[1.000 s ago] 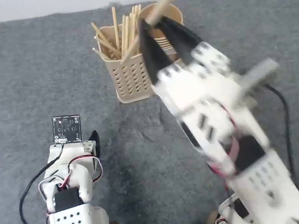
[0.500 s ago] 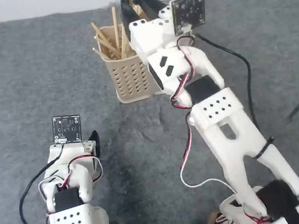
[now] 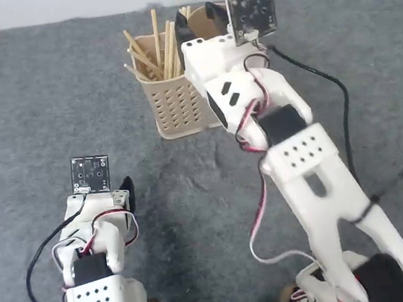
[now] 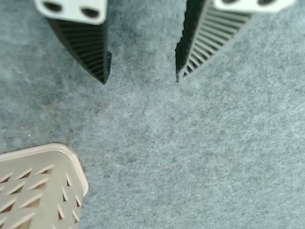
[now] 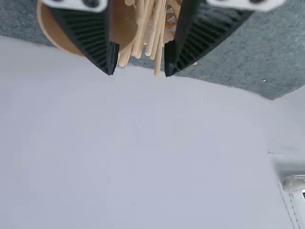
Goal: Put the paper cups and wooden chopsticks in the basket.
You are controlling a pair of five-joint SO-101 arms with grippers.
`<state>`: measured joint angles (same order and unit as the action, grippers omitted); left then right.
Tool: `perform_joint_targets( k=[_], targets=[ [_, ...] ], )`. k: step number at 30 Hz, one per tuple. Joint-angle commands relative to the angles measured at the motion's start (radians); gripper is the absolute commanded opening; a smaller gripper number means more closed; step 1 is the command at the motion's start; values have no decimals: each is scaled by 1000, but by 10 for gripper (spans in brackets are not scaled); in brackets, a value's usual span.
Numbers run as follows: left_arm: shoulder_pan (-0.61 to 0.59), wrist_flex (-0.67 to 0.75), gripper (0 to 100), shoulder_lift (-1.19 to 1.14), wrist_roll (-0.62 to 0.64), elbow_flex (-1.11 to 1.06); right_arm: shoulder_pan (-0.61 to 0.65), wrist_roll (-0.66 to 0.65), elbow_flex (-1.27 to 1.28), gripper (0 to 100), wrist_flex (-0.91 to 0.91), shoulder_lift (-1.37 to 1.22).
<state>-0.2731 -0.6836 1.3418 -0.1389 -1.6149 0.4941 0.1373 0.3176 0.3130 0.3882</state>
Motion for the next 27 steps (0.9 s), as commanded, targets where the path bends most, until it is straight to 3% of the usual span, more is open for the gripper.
perform_joint_targets(
  k=[1,10,20,27],
  targets=[
    [8,26,213,18,-14,4,-15,-9,-43,134,110,159],
    [8,25,213,18,-14,4,-19,-9,-43,13,466,450],
    [8,25,212,18,-14,-2,-292,-15,-43,8,774,696],
    [8,25,212,18,-14,-2,-398,-17,-41,9,986,886]
  ],
)
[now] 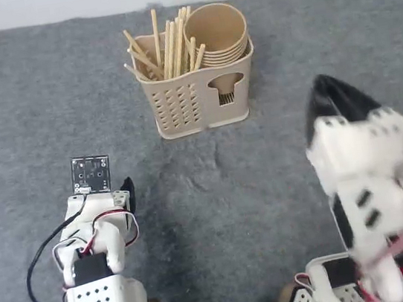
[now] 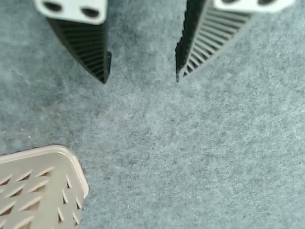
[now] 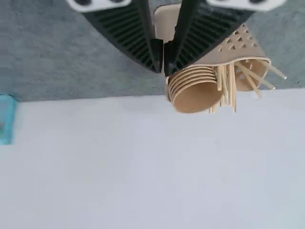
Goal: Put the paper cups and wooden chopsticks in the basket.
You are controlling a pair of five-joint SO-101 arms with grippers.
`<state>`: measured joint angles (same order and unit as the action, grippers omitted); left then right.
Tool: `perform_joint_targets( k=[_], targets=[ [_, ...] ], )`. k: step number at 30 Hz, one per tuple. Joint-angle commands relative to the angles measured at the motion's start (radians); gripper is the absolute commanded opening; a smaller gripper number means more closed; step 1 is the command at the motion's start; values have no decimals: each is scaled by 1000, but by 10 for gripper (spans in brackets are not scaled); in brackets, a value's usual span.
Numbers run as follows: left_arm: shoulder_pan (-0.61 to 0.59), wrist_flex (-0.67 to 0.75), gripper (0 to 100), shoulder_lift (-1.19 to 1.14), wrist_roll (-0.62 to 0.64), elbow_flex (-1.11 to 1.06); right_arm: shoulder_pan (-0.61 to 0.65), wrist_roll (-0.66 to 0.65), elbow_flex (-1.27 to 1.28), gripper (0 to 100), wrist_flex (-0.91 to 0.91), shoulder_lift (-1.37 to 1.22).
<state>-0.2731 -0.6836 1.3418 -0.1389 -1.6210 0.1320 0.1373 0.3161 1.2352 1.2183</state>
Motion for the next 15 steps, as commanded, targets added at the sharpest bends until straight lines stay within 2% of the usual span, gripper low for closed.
perform_joint_targets(
  k=[1,4,8,15],
  targets=[
    [8,25,212,18,-14,4,-45,-17,-40,9,90,82],
    [8,25,212,18,-14,4,-56,-32,-6,8,136,151],
    [8,25,212,18,-14,4,-59,-153,121,8,143,260],
    [8,23,211,18,-14,4,-54,-192,267,8,137,598]
  ],
)
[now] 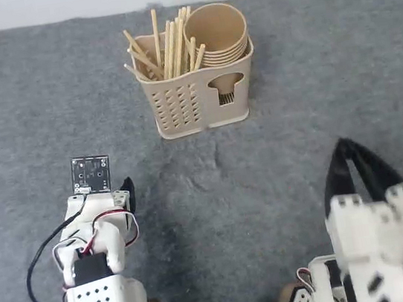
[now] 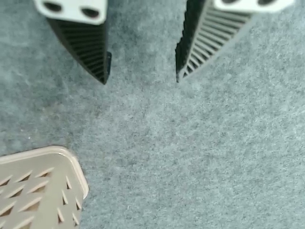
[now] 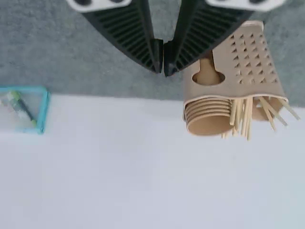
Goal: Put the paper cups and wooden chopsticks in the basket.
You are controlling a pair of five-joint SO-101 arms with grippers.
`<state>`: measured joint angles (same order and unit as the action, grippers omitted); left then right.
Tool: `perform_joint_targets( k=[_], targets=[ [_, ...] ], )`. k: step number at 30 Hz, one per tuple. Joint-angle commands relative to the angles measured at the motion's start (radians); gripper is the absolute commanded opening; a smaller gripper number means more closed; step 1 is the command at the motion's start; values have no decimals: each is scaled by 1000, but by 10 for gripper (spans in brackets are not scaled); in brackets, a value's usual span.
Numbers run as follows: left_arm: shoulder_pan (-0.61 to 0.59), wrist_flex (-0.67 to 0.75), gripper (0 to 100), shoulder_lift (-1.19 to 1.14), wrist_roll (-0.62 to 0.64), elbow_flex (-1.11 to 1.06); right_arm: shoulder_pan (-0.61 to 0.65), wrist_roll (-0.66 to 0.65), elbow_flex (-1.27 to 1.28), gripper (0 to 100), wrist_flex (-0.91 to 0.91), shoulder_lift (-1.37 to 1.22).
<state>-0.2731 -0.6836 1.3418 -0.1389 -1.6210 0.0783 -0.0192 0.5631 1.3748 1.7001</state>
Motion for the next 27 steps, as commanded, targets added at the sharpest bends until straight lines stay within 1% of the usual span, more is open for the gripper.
perform_joint_targets(
  k=[1,3,5,7,10,14,18,22,24,27],
  targets=[
    [8,23,211,18,-14,4,-1,-64,26,8,5,133],
    [8,23,210,18,-12,4,-7,-130,48,8,8,99],
    [8,23,210,18,-12,4,-36,-166,112,8,7,53],
    [8,23,210,18,-12,4,-93,-141,224,8,-8,18],
    [8,23,210,18,-9,4,-117,-81,440,8,-116,-12],
    [8,23,210,18,-5,5,-150,-98,743,8,-240,8],
    [37,18,209,18,-5,7,-154,-133,967,8,-289,82],
    [66,-64,203,17,-5,35,-153,-130,1089,8,-268,117],
    [68,-132,167,17,-3,59,-153,-129,1106,8,-222,111],
    [68,-290,88,18,-3,154,-145,-129,1117,8,-114,114]
  ],
)
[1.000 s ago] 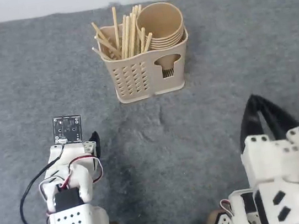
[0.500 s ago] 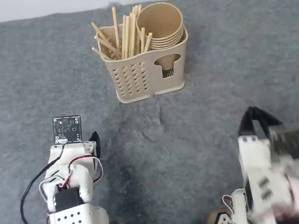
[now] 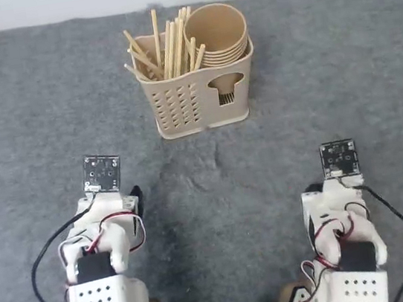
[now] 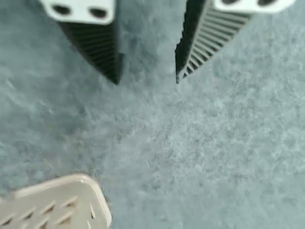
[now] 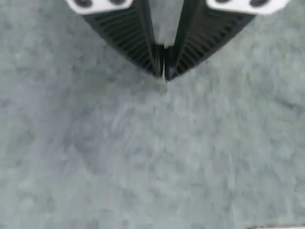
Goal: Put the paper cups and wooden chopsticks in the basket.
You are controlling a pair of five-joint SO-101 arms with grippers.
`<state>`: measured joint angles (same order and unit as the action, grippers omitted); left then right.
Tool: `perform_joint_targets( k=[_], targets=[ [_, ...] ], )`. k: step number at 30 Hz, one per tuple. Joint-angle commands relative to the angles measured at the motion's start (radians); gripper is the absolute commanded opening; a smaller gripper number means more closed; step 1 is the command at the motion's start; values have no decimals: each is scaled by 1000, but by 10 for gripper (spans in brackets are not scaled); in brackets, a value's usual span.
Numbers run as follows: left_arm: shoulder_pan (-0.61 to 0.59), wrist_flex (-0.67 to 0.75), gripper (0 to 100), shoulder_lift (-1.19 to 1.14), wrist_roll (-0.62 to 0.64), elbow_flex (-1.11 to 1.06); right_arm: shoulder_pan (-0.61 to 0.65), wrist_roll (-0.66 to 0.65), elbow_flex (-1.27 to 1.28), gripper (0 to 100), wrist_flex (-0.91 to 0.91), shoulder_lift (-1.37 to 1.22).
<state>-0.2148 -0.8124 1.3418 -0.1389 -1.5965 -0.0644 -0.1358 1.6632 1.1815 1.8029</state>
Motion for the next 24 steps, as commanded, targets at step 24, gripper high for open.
perform_joint_targets(
  k=[24],
  targets=[
    [44,-669,12,489,-54,352,-10,-12,18,8,113,12]
  ],
)
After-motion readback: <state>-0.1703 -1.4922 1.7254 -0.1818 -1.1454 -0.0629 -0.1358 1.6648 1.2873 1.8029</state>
